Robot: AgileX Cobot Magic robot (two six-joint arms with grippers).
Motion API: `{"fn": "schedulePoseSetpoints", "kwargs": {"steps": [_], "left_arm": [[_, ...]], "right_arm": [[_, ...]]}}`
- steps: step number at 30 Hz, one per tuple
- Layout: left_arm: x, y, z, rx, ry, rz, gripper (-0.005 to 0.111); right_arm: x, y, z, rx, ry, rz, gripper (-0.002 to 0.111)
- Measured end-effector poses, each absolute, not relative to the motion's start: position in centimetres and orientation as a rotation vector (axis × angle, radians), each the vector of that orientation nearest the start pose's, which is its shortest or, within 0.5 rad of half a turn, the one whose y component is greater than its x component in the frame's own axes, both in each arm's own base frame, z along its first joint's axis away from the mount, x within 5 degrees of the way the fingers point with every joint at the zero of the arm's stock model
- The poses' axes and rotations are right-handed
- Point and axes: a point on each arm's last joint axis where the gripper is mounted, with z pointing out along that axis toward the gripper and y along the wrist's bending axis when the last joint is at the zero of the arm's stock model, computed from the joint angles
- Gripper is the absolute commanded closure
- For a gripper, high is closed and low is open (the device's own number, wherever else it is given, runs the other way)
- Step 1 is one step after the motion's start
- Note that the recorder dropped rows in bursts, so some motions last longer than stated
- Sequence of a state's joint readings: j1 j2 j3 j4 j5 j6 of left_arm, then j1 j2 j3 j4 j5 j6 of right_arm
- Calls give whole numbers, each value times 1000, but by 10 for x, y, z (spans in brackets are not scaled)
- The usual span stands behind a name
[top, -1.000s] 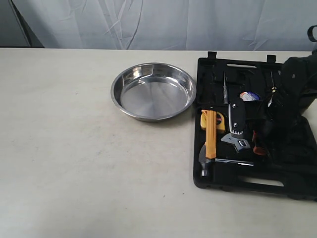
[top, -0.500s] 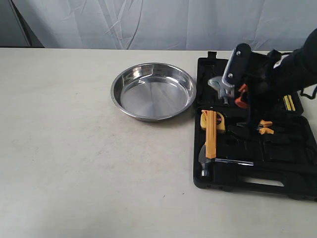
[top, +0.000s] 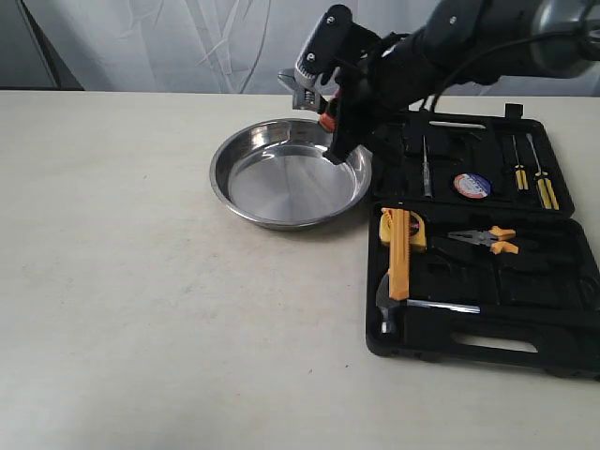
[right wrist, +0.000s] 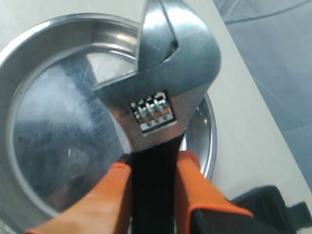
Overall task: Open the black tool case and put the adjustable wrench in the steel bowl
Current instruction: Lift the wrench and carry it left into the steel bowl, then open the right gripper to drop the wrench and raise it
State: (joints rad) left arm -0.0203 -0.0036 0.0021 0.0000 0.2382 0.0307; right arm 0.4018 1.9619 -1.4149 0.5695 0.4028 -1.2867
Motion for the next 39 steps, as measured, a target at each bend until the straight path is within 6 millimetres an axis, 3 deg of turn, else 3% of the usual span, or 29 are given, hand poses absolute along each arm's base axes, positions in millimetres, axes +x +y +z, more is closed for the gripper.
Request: {"fn": "schedulePoseSetpoints", "kwargs": {"steps": [8, 18, 23, 25, 30, 32, 35, 37, 39], "left_arm": [[55, -1, 191, 44, 1720, 8, 106], [55, -1, 191, 44, 1720, 8, 106], [55, -1, 191, 44, 1720, 8, 106], [55, -1, 191, 44, 1720, 8, 106], [55, -1, 191, 44, 1720, 8, 106], [55, -1, 191, 44, 1720, 8, 106], [55, -1, 191, 44, 1720, 8, 106], [55, -1, 191, 44, 1720, 8, 106], [55, -1, 191, 44, 1720, 8, 106]], "right_arm": [[444, 217, 197, -1421, 1884, 145, 109], [450, 244, 150, -1575, 1944, 254, 109], [449, 249, 135, -1557, 2000, 286, 108], [449, 249, 135, -1505, 2052, 299, 101], [450, 244, 133, -1465, 2130, 257, 63], [449, 243, 132, -1458, 2153, 253, 59], [449, 243, 132, -1420, 2187, 257, 66], [450, 242, 135, -1364, 2214, 266, 80], [451, 242, 143, -1290, 2236, 277, 103]]}}
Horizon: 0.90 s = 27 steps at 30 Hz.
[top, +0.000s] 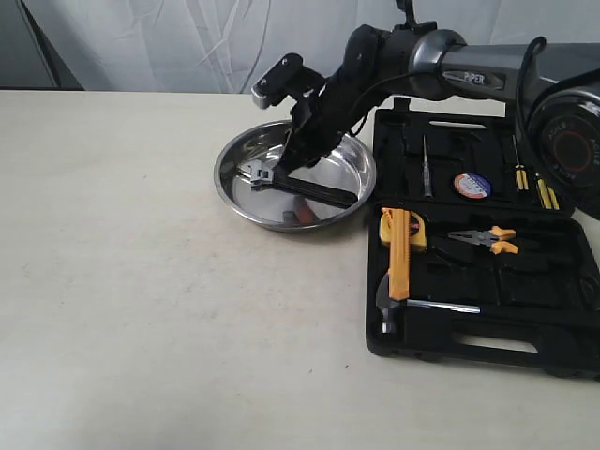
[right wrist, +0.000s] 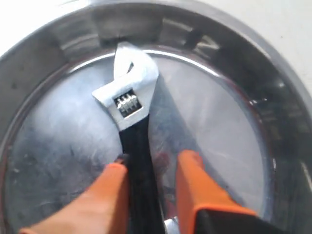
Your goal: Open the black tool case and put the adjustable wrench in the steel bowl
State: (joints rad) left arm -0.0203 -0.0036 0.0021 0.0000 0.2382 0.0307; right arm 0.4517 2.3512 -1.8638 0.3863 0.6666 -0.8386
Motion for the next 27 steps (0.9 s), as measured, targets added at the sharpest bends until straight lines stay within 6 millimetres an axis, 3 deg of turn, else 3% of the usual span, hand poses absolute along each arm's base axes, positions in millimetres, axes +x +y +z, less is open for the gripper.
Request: {"fn": "schedulePoseSetpoints", "kwargs": {"steps": [1, 6, 10, 14, 16, 20, 23, 27], "left_arm": [[55, -1, 191, 44, 1720, 8, 106], [55, -1, 191, 44, 1720, 8, 106], [55, -1, 191, 44, 1720, 8, 106], [55, -1, 191, 44, 1720, 8, 106], [55, -1, 191, 44, 1720, 8, 106], [55, -1, 191, 44, 1720, 8, 106], [55, -1, 191, 44, 1720, 8, 106], [55, -1, 191, 44, 1720, 8, 106]], "right_arm": [[451, 242, 151, -1245, 2244, 284, 108], [450, 231, 209, -1056, 2218, 318, 108], [446, 206, 266, -927, 2156, 338, 108], [432, 176, 301, -808, 2135, 369, 108], [418, 156, 306, -738, 2138, 353, 108], [375, 120, 294, -556, 2164, 327, 108], [329, 97, 283, -381, 2141, 299, 108], [251, 72, 275, -162, 2101, 343, 108]]}}
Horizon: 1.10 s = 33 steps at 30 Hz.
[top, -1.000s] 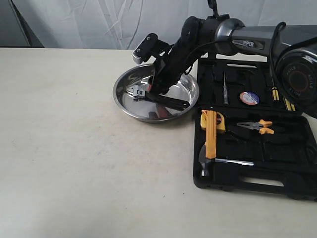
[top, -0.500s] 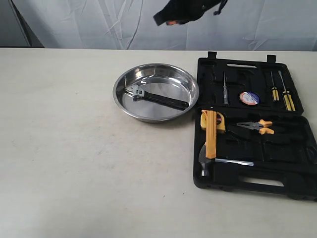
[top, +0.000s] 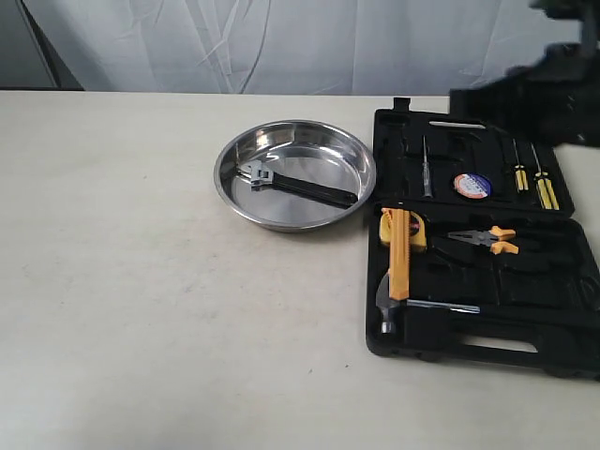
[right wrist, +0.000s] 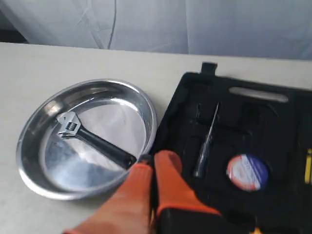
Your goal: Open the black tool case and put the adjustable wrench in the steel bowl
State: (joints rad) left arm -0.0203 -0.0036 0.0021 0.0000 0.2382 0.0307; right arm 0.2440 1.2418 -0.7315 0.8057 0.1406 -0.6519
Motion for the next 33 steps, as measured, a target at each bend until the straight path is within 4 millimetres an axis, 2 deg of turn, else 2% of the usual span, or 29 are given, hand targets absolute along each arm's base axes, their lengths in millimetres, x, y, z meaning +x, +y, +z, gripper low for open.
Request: {"fn": "schedulePoseSetpoints", "kwargs": {"steps": [1, 2, 7, 14, 16, 19, 21, 27, 33], "left_arm": [[55, -1, 191, 44, 1720, 8, 106], [55, -1, 191, 44, 1720, 8, 106], [55, -1, 191, 44, 1720, 8, 106], [55, -1, 191, 44, 1720, 8, 106], [55, -1, 191, 44, 1720, 8, 106], [55, -1, 191, 48, 1720, 14, 106], [55, -1, 191, 48, 1720, 14, 106], [55, -1, 191, 48, 1720, 14, 106], [55, -1, 191, 48, 1720, 14, 106]], "right_arm": [[236, 68, 275, -135, 2085, 357, 108], [207, 61, 267, -99, 2084, 386, 108], [157, 54, 254, -116, 2070, 452, 108], [135, 47, 265, -119, 1954, 453, 108], [129, 39, 255, -65, 1908, 395, 108], [111, 25, 223, 16, 1875, 306, 108], [103, 20, 213, 40, 1844, 281, 108], [91, 15, 219, -52, 1719, 188, 108], [89, 14, 215, -89, 1749, 150, 108]]}}
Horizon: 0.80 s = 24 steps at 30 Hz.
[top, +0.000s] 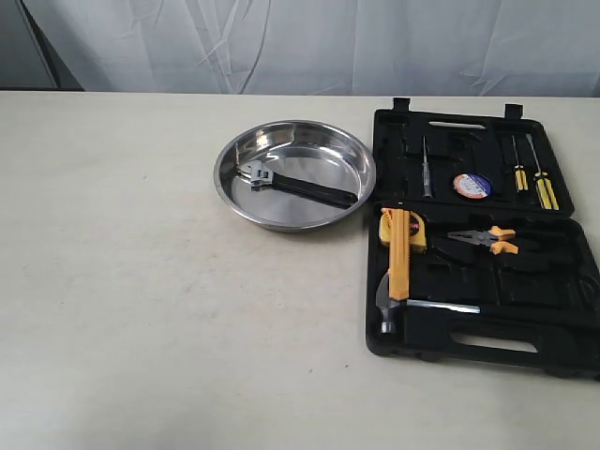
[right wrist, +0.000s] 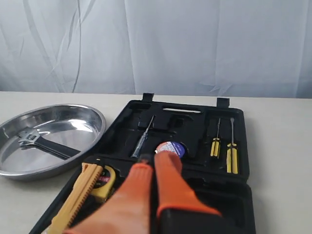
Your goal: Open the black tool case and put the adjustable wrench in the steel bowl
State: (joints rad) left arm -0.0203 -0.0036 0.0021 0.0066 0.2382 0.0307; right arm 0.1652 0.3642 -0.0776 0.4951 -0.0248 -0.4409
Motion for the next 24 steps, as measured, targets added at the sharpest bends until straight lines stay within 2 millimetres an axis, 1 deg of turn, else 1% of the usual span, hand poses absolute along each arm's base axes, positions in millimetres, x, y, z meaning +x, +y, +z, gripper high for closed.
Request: {"fn": "schedulePoseSetpoints", "kwargs": {"steps": [5, 11, 14, 20, 24], "left_arm": [[55, -1, 191, 49, 1720, 15, 106], [55, -1, 191, 54, 1719, 21, 106], [55, -1, 191, 54, 1719, 21, 106], [55, -1, 191, 54, 1719, 21, 106], [55, -1, 191, 54, 1719, 21, 106]], "right_arm": [[88, 10, 212, -26, 1776, 137, 108], [83, 3, 194, 79, 1812, 120, 108], [79, 1, 192, 115, 1800, 102, 108], [72, 1, 184, 67, 1878, 60, 108], [69, 0, 184, 65, 1874, 44, 108]]}}
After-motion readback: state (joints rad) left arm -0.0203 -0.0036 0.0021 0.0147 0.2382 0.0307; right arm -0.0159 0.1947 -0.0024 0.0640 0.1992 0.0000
